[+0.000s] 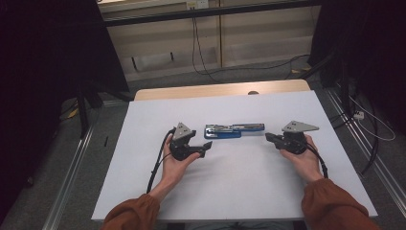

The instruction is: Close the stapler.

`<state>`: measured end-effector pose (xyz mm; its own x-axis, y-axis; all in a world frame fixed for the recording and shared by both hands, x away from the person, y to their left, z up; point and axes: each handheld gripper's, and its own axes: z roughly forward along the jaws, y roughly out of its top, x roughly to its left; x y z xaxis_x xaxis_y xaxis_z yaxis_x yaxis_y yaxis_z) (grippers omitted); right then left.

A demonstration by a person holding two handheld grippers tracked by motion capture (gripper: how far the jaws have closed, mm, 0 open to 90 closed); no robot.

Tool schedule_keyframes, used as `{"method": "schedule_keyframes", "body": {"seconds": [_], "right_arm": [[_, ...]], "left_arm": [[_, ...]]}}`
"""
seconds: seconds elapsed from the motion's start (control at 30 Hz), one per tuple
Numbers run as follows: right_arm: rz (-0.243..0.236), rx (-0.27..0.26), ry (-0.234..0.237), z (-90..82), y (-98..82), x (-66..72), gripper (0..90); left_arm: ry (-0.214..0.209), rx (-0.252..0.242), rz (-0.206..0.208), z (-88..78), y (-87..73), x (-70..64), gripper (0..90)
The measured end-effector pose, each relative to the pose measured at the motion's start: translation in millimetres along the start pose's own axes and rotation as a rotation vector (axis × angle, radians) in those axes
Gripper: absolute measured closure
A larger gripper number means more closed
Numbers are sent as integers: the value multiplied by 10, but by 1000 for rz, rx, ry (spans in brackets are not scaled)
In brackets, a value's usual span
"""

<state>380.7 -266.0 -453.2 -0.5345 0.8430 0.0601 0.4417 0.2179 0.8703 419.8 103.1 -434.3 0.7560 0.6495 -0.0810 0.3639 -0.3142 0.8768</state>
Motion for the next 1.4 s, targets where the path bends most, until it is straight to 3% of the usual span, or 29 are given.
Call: {"method": "schedule_keyframes", "body": {"seconds": [0.13,0.2,0.4,0.5,0.67,0.8,0.87,1.03,1.13,1.27,1.4], "right_arm": [[-6,-1,3,17,16,0,900],[-5,-10,-4,13,34,-16,900],[11,-12,-17,7,25,-74,900],[7,-15,-15,9,37,-64,900],[-1,-9,-10,29,43,-49,900],[-2,-8,-14,49,103,-53,900],[-3,-6,-11,61,137,-53,900],[-8,-6,14,126,157,-39,900],[-10,8,14,168,143,-24,900],[-8,27,14,204,120,-11,900],[-10,44,10,224,108,-11,900]], "left_arm": [[11,20,24,69,53,12,271],[11,20,17,119,80,17,294],[-37,31,20,282,132,16,415],[-42,49,42,351,168,12,455],[-55,55,33,443,218,3,559],[-57,84,64,508,276,12,621],[-56,90,56,522,292,23,632],[-70,82,33,528,265,74,768],[-49,84,15,516,265,103,811],[-58,97,37,507,251,117,900],[-55,104,22,515,231,151,900]]}}
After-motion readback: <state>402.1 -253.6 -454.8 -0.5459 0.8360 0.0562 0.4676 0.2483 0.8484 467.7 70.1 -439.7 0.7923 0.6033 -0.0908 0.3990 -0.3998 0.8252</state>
